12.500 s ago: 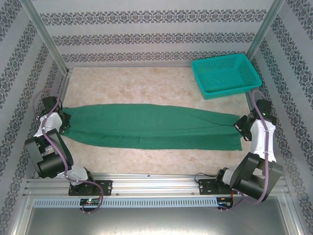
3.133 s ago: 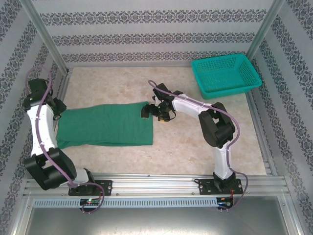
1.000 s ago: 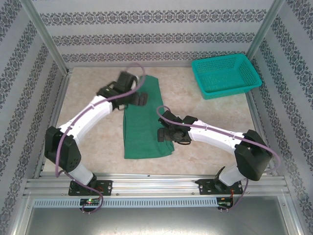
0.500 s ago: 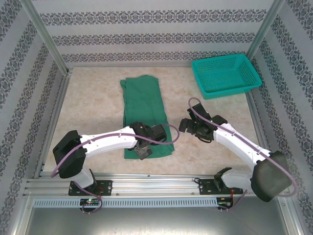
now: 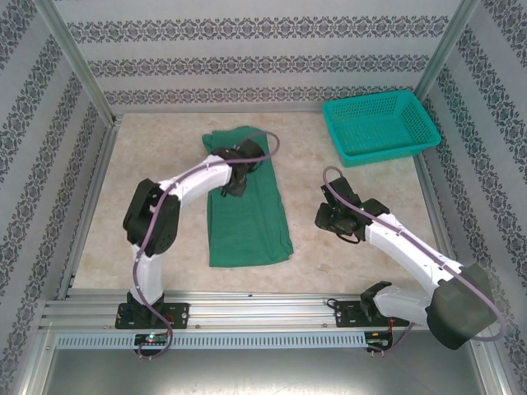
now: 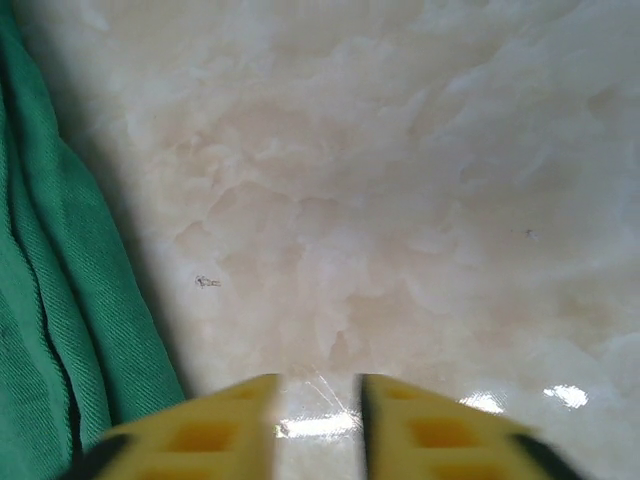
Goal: Roll up the long pants
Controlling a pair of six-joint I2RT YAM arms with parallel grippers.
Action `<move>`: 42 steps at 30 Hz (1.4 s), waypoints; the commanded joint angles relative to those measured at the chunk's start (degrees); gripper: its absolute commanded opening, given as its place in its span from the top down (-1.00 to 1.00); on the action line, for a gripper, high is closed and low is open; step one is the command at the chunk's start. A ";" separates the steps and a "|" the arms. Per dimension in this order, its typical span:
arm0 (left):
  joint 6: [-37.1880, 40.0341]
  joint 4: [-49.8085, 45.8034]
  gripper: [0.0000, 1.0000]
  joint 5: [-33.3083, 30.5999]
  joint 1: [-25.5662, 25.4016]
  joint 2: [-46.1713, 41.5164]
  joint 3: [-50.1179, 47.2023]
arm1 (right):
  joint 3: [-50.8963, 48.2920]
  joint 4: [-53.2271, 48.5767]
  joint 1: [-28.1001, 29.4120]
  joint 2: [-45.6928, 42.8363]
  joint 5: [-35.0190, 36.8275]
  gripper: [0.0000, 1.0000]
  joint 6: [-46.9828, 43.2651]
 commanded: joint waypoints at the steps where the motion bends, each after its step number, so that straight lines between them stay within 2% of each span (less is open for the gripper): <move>1: -0.67 -0.91 1.00 4.01 0.47 8.65 9.82 | -0.67 -0.80 -0.90 -2.01 1.53 1.00 0.11; 7: 1.42 -3.03 1.00 15.64 0.39 19.76 22.82 | -1.20 -1.76 -1.62 -2.74 2.23 1.00 -0.06; 12: -0.23 -3.11 1.00 20.24 0.35 24.57 26.69 | -1.53 -2.38 -2.28 -3.89 2.67 1.00 -0.33; 17: -1.82 -3.20 1.00 22.55 0.06 28.29 31.72 | -1.66 -2.40 -2.76 -3.60 2.63 1.00 -0.53; 20: -3.52 -5.98 1.00 17.86 -0.46 29.90 35.85 | -1.38 -2.82 -2.86 -2.94 2.34 1.00 -0.67; 21: -3.68 -5.89 1.00 15.64 -0.53 28.51 35.25 | -1.38 -2.43 -2.86 -2.89 1.80 1.00 -1.24; 22: -3.33 -4.96 0.76 13.98 -0.61 26.46 33.51 | -1.33 -2.38 -2.85 -2.90 1.40 0.87 -1.36; 23: -2.45 -3.43 0.28 12.19 -0.64 23.07 30.18 | -1.30 -2.72 -2.81 -2.89 1.46 0.56 -1.17; 25: 0.90 -0.53 -0.24 10.82 -0.70 15.26 22.30 | -1.60 -2.39 -2.87 -3.00 0.20 -0.35 -1.48; 26: 3.54 0.34 -0.53 10.41 -0.88 10.68 17.38 | -1.64 -2.45 -2.81 -3.06 -0.28 -0.52 -1.95; 27: 5.65 0.16 -0.67 9.71 -1.26 6.19 12.70 | -1.82 -2.47 -2.88 -3.02 -0.51 -0.67 -2.22; 28: 7.90 -0.14 -0.68 10.02 -1.72 2.61 8.66 | -2.06 -2.26 -2.86 -2.94 -0.86 -0.75 -2.52; 32: 12.74 -4.68 -0.67 8.56 -7.31 -11.17 -7.62 | -2.85 -1.33 -2.91 -0.99 -1.43 -0.76 -3.34; 38: 10.77 -15.15 -0.63 8.60 -19.89 -19.72 -17.42 | -2.01 0.99 -2.92 3.70 -3.96 -0.75 -3.55; 42: 11.72 -15.62 -0.66 14.54 -22.32 -26.21 -22.45 | -1.59 1.09 -2.93 4.00 -4.49 -0.75 -3.93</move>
